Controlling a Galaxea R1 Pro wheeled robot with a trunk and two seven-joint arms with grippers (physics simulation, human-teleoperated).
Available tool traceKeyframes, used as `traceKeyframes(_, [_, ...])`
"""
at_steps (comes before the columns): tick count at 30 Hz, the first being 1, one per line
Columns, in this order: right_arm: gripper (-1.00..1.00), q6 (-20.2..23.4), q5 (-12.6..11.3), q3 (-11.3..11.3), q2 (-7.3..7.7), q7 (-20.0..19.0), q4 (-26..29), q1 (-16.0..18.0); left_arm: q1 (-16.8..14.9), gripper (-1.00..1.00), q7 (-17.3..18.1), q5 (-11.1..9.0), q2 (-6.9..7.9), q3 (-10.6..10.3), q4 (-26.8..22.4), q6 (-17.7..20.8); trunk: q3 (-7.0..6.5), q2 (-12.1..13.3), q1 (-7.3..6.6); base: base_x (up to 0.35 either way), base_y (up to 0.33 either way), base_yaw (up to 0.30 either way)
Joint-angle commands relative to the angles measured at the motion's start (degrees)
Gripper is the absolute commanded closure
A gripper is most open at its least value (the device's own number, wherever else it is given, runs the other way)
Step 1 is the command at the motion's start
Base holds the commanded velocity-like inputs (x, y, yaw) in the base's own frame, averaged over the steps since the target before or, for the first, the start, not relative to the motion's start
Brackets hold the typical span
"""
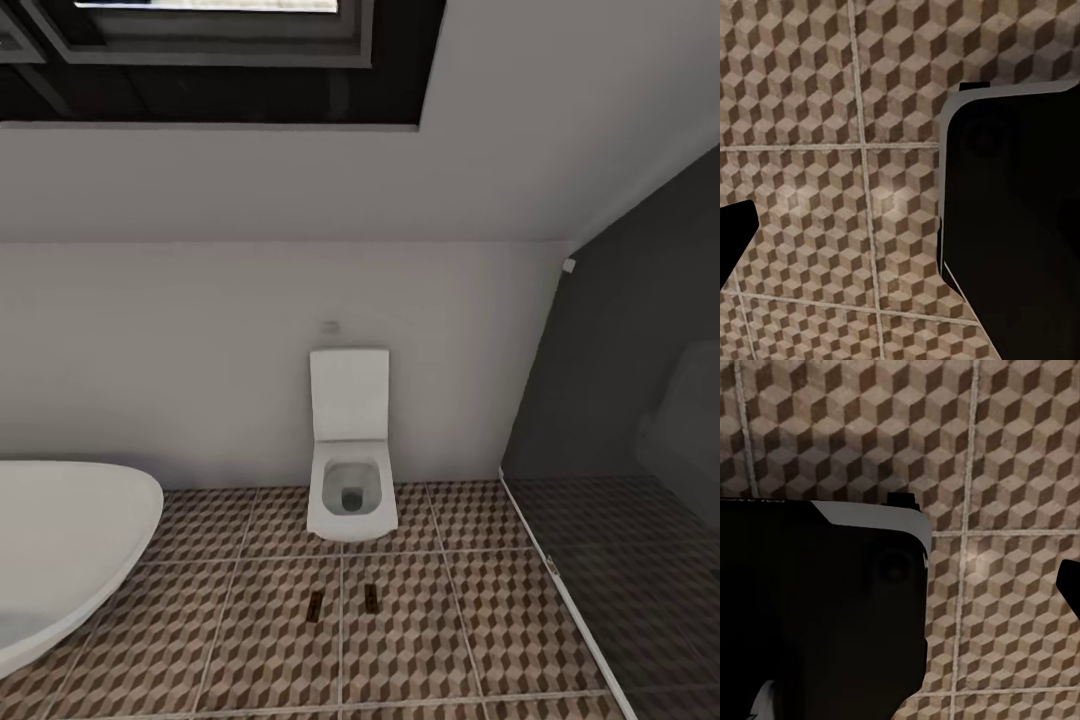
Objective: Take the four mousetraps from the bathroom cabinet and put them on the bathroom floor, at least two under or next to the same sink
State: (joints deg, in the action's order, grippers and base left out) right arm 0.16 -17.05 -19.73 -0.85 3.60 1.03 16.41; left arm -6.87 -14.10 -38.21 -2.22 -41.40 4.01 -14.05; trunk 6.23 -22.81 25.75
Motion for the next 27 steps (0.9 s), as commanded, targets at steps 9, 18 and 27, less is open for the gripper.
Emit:
traceKeyframes(9, [-1.0, 0.02, -0.53, -0.49, 0.01, 0.18, 0.02, 0.07, -0.08, -1.0, -0.05, -0.19, -0.06, -0.35, 0.21, -0.29, -0.72, -0.11, 0.03, 0.0, 0.0, 0.0])
traceKeyframes(18, [-1.0, 0.02, -0.52, -0.49, 0.05, 0.18, 0.02, 0.09, -0.08, -1.0, -0.05, -0.19, -0.06, -0.35, 0.21, -0.3, -1.41, -0.11, 0.03, 0.0, 0.0, 0.0])
traceKeyframes(27, [-1.0, 0.02, -0.52, -0.49, 0.06, 0.18, 0.02, 0.03, -0.08, -1.0, -0.05, -0.19, -0.06, -0.35, 0.21, -0.28, -1.54, -0.11, 0.03, 0.0, 0.0, 0.0])
